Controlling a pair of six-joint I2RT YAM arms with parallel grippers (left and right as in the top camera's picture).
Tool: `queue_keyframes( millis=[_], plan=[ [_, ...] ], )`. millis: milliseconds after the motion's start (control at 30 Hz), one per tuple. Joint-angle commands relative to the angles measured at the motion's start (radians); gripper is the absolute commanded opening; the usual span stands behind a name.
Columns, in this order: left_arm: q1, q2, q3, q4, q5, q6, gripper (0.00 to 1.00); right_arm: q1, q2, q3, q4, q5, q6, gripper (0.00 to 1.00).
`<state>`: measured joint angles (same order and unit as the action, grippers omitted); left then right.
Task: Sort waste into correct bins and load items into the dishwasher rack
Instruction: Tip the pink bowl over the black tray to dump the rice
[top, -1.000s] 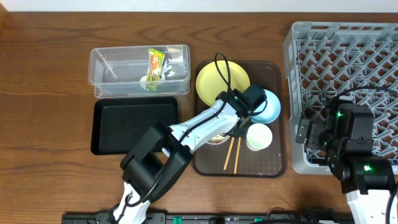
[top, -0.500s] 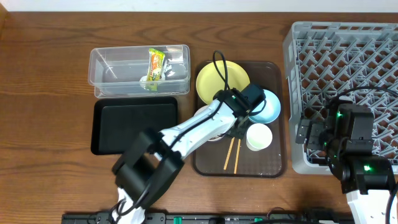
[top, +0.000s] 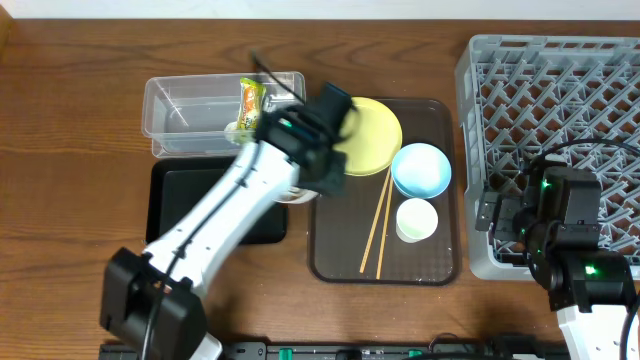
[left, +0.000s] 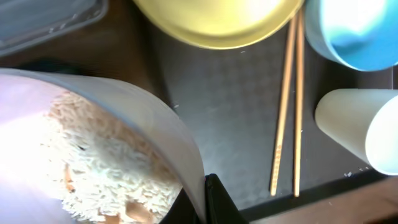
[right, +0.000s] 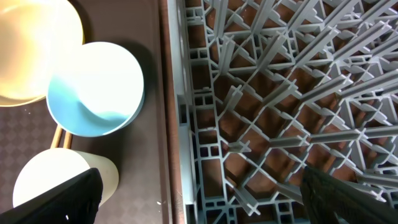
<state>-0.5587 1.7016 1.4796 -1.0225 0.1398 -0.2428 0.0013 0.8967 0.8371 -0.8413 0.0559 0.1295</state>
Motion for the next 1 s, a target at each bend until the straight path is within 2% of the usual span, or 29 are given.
queue_keyframes(
  millis=[0, 267, 467, 733, 967],
  plan=[
    [0.121, -0.003, -0.017, -0.021, 0.205, 0.134, 0.06, -0.008, 0.000, 0.022, -0.001, -0.005, 0.005, 0.99],
    [0.406, -0.003, -0.149, -0.017, 0.596, 0.363, 0.06, -0.008, 0.000, 0.022, -0.001, -0.004, 0.005, 0.99],
    [0.626, 0.021, -0.280, -0.016, 0.979, 0.570, 0.06, -0.008, 0.000, 0.022, 0.000, -0.004, 0.005, 0.99],
    [0.818, 0.082, -0.370, -0.021, 1.216, 0.585, 0.06, -0.008, 0.000, 0.022, 0.000, -0.004, 0.005, 0.99],
    [0.925, 0.122, -0.373, -0.020, 1.331, 0.512, 0.06, -0.008, 0.000, 0.022, 0.000, -0.004, 0.005, 0.99]
  ],
)
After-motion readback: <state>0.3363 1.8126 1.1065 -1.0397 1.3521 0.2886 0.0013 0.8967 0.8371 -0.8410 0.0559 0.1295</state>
